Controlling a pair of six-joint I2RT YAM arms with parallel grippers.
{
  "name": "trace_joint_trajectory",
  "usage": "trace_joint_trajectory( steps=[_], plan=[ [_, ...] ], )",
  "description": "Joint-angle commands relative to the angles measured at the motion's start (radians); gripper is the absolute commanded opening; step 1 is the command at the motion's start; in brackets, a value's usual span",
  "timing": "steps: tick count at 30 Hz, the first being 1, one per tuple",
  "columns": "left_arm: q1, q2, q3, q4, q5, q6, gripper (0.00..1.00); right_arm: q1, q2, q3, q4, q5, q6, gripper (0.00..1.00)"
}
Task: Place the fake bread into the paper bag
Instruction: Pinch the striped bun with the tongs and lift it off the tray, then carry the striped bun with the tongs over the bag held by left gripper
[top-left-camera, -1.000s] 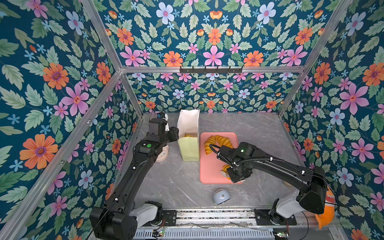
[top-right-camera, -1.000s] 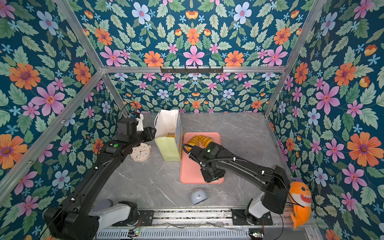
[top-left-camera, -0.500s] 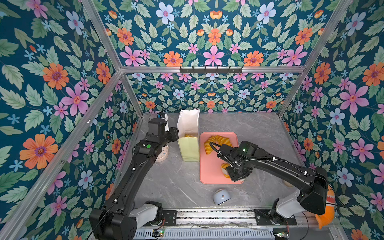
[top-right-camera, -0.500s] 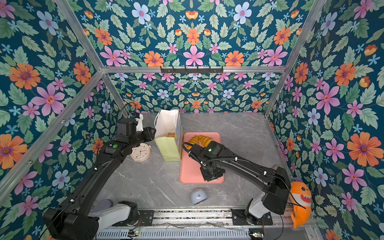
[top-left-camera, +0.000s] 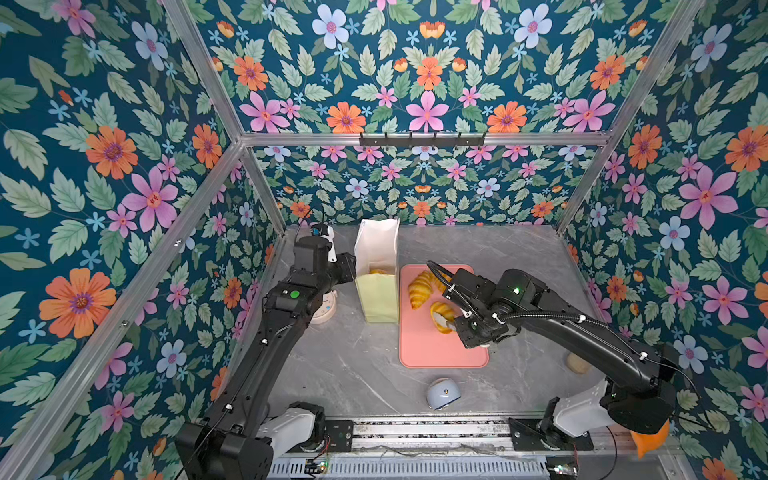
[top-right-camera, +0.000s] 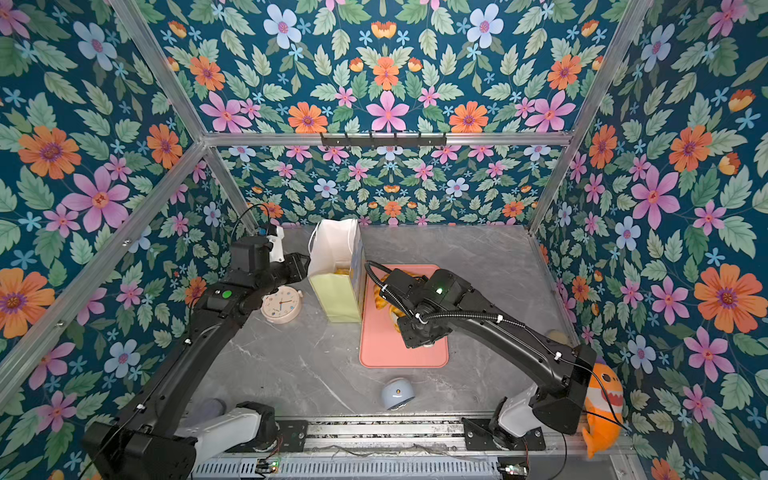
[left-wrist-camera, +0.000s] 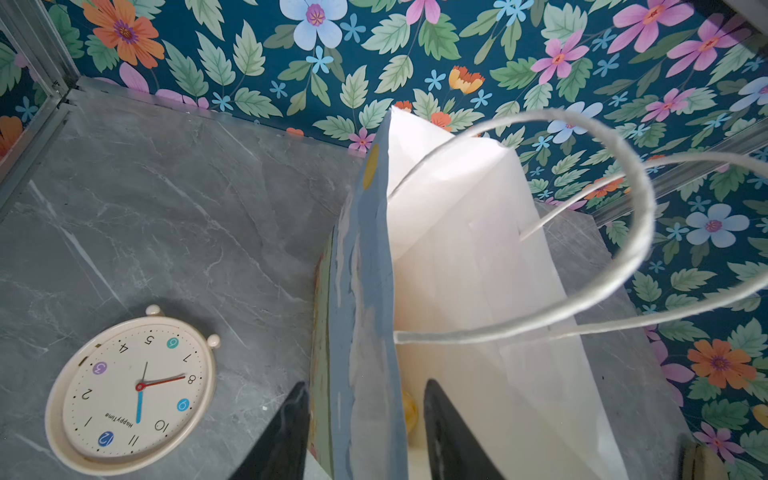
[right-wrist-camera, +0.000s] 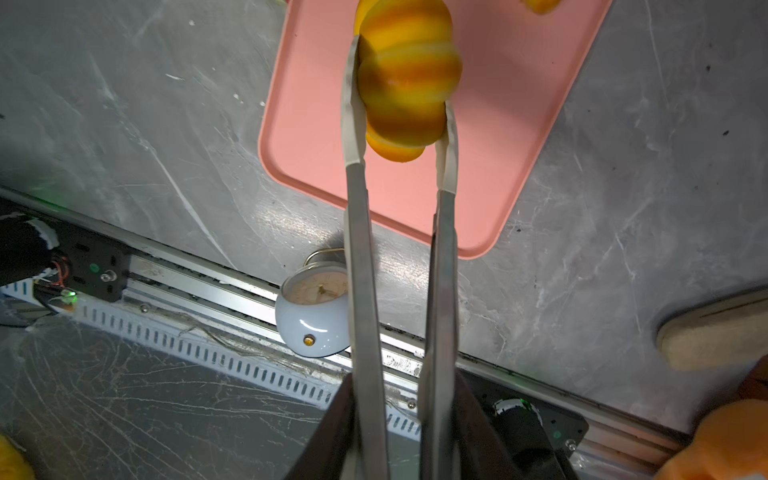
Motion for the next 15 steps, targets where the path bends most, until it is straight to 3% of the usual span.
trace_joint_trajectory(
  steps=[1, 15],
  plan=[
    [0.001, -0.005, 0.005, -0.001, -0.005, 0.005, 0.46, 0.001, -0.007, 0.067, -0.022, 0.025, -0.019, 0.33],
    [0.002, -0.005, 0.023, -0.004, 0.002, -0.005, 0.46, -0.032, 0.046, 0.405, -0.012, -0.008, -0.086, 0.32]
  ],
)
